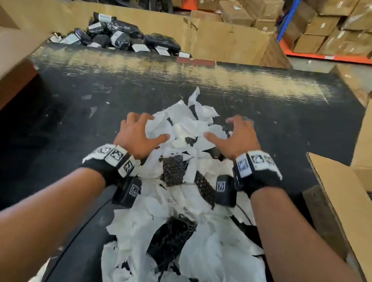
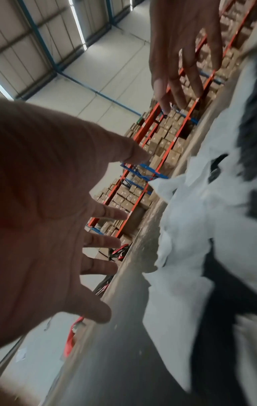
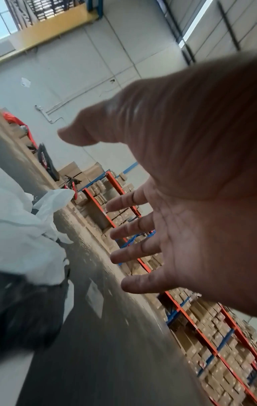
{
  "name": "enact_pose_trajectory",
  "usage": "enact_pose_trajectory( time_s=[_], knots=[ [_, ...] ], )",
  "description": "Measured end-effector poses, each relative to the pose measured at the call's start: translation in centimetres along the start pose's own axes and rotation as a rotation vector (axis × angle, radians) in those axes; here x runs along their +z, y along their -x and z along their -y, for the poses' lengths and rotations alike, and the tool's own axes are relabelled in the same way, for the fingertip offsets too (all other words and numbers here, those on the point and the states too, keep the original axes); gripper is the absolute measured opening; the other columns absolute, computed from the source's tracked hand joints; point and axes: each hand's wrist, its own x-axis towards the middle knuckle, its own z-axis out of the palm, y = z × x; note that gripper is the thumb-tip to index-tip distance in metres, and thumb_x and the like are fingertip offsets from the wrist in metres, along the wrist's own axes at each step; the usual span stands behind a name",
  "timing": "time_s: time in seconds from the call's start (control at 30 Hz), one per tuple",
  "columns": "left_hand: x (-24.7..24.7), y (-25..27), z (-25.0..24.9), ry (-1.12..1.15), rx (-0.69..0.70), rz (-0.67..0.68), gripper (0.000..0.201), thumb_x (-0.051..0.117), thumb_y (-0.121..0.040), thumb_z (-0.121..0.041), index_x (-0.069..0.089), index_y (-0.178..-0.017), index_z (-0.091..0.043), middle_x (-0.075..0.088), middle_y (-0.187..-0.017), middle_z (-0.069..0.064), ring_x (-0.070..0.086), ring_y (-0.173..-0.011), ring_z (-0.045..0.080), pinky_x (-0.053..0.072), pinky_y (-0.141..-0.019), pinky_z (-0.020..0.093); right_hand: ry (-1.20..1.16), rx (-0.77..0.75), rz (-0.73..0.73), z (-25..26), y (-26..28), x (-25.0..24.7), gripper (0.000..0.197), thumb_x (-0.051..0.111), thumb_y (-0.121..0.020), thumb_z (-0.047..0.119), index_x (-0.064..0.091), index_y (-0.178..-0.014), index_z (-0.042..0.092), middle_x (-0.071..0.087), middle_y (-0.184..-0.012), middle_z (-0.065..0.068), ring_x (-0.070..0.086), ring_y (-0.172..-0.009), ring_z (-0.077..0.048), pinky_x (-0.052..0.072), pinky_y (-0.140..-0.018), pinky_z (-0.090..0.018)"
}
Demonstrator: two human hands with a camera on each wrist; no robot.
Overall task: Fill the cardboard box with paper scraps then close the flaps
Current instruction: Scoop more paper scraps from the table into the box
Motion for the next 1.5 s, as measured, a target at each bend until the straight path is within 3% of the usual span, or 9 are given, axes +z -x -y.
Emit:
enact_pose_trajectory(
  time_s=[0.13, 0.33, 0.5, 0.57, 0.67, 0.8, 0.97, 1.27, 1.5],
  knots=[
    [-0.8, -5.3, -0.2, -0.109, -0.080, 0.162, 0.102, 0.058, -0.067, -0.090, 0.035, -0.152, -0.039, 0.025, -0.158, 0.012, 0.028, -0.143, 0.045, 0.033, -0.115, 0.058, 0.152, -0.060, 0.196, 2.8, -7.7, 0.3, 0.109, 0.065, -0.061, 0.087, 0.033, -0.150, 0.033, 0.030, -0.157, -0.006, 0.041, -0.137, -0.038, 0.041, -0.106, -0.055],
    [3.1, -9.5, -1.8, -0.293, -0.057, 0.450, 0.129, 0.060, -0.050, -0.097, 0.003, -0.157, -0.052, -0.010, -0.169, 0.008, -0.007, -0.153, 0.045, 0.004, -0.122, 0.064, 0.402, -0.174, 0.526, 4.8, -14.1, 5.0, 0.158, 0.057, -0.021, 0.102, 0.001, -0.157, 0.044, -0.007, -0.168, -0.005, 0.004, -0.153, -0.035, 0.019, -0.117, -0.063],
    [6.6, -7.8, -1.8, -0.528, 0.137, 0.648, 0.155, 0.066, -0.027, -0.093, -0.004, -0.157, -0.048, -0.003, -0.168, 0.008, -0.011, -0.150, 0.052, 0.011, -0.120, 0.066, 0.580, -0.299, 0.715, 4.0, -11.1, 8.0, 0.143, 0.086, -0.047, 0.071, 0.000, -0.157, 0.041, -0.005, -0.167, -0.003, 0.006, -0.153, -0.033, 0.020, -0.120, -0.055],
    [6.9, -5.8, -2.0, -0.512, 0.257, 0.576, 0.145, 0.071, -0.031, -0.087, 0.017, -0.157, -0.040, 0.025, -0.159, 0.006, 0.018, -0.148, 0.045, 0.030, -0.117, 0.059, 0.563, -0.385, 0.650, 3.4, -8.6, 8.6, 0.135, 0.089, -0.046, 0.064, 0.014, -0.156, 0.040, 0.014, -0.164, -0.008, 0.020, -0.148, -0.038, 0.030, -0.116, -0.055],
    [6.8, -3.0, -2.5, -0.351, 0.363, 0.424, 0.100, 0.084, -0.051, -0.070, 0.056, -0.134, -0.021, 0.059, -0.126, 0.006, 0.061, -0.114, 0.027, 0.050, -0.099, 0.040, 0.431, -0.479, 0.493, 2.6, -5.2, 9.6, 0.083, 0.078, -0.058, 0.045, 0.051, -0.134, 0.027, 0.054, -0.127, -0.009, 0.053, -0.121, -0.038, 0.048, -0.096, -0.044],
    [5.5, -0.5, -3.5, -0.249, 0.309, 0.316, 0.036, 0.068, -0.087, -0.043, 0.071, -0.104, -0.011, 0.071, -0.102, 0.012, 0.070, -0.095, 0.032, 0.055, -0.081, 0.038, 0.429, -0.472, 0.372, 3.7, -2.2, 9.0, 0.034, 0.074, -0.076, 0.023, 0.064, -0.108, 0.017, 0.065, -0.110, -0.010, 0.062, -0.106, -0.033, 0.048, -0.082, -0.036],
    [2.6, 1.4, -4.7, -0.210, 0.297, 0.204, 0.018, 0.056, -0.090, -0.030, 0.068, -0.094, -0.016, 0.073, -0.101, 0.010, 0.070, -0.095, 0.035, 0.053, -0.075, 0.037, 0.362, -0.436, 0.318, 5.6, -0.2, 5.9, 0.011, 0.065, -0.081, 0.027, 0.061, -0.089, 0.021, 0.068, -0.102, -0.010, 0.065, -0.099, -0.036, 0.042, -0.070, -0.032],
    [-5.9, 9.7, -5.9, 0.028, 0.495, -0.092, 0.023, 0.066, -0.084, -0.032, 0.071, -0.104, -0.021, 0.071, -0.107, -0.002, 0.068, -0.093, 0.021, 0.055, -0.080, 0.039, 0.232, -0.556, 0.152, 7.8, 8.6, -2.6, 0.027, 0.066, -0.079, 0.042, 0.056, -0.100, 0.028, 0.057, -0.095, 0.006, 0.061, -0.092, -0.022, 0.047, -0.071, -0.035],
    [-1.4, 19.5, -1.4, 0.130, 0.534, 0.185, 0.049, 0.072, -0.084, -0.051, 0.063, -0.127, -0.030, 0.065, -0.125, -0.015, 0.059, -0.115, 0.004, 0.048, -0.099, 0.032, 0.168, -0.451, 0.352, 1.2, 19.0, 0.6, 0.065, 0.061, -0.076, 0.055, 0.047, -0.137, 0.037, 0.044, -0.143, 0.012, 0.043, -0.130, -0.018, 0.040, -0.106, -0.044]
  ],
)
